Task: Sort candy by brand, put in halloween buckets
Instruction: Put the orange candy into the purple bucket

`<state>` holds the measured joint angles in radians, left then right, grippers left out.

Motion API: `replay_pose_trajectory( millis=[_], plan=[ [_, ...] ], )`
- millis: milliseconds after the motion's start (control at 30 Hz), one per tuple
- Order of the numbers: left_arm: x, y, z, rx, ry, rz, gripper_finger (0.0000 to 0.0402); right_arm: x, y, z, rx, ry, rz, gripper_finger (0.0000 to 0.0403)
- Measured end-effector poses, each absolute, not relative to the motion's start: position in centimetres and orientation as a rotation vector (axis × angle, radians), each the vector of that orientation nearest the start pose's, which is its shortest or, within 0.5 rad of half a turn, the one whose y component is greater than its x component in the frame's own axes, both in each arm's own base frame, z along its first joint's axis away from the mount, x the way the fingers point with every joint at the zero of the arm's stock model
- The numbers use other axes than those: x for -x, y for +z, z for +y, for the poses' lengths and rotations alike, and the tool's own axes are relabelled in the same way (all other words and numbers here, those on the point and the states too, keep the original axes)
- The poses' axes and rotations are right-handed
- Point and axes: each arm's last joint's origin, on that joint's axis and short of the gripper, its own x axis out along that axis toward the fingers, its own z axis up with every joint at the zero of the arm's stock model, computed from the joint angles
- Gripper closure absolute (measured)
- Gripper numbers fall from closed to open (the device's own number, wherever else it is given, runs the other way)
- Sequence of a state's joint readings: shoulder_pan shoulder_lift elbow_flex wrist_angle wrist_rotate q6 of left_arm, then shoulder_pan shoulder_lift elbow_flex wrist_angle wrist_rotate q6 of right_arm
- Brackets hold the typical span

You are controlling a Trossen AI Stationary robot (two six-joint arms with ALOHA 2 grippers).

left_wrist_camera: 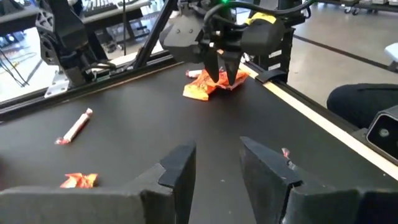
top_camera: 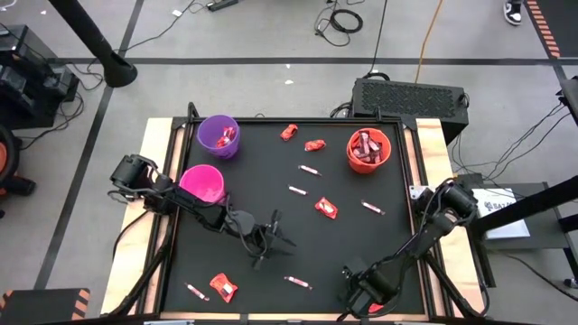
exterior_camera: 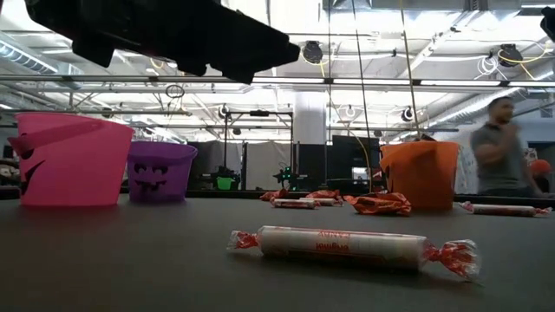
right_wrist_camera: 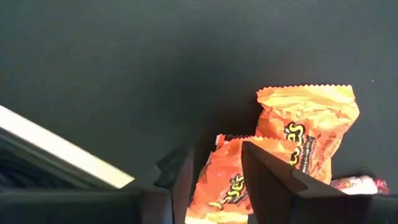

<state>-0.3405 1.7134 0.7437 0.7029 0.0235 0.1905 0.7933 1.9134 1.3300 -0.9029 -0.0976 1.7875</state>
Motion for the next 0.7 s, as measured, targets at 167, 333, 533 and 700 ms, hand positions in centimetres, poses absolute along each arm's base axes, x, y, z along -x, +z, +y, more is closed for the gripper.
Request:
replay_pose_trajectory(
  millis=[167,333,533,700],
  plan=[
    [-31.9,17.0,-11.4,-0.230,-0.387,0.241,0.0272,-24.8,15.2,25.9,-0.821,-0.692,1.578,0.0286],
    [-31.9,17.1,-11.4,-0.229,-0.387,0.233,0.0272,-25.0,13.8,26.2,-0.765,-0.645,1.657,0.0299],
    [-31.9,17.1,-11.4,-0.229,-0.386,0.229,0.0272,-25.3,14.6,25.9,-0.697,-0.560,1.619,0.0390],
    [-31.9,17.1,-11.4,-0.249,-0.389,0.227,0.0272,-26.7,17.3,25.4,-0.650,-0.494,1.466,0.0397]
  ],
)
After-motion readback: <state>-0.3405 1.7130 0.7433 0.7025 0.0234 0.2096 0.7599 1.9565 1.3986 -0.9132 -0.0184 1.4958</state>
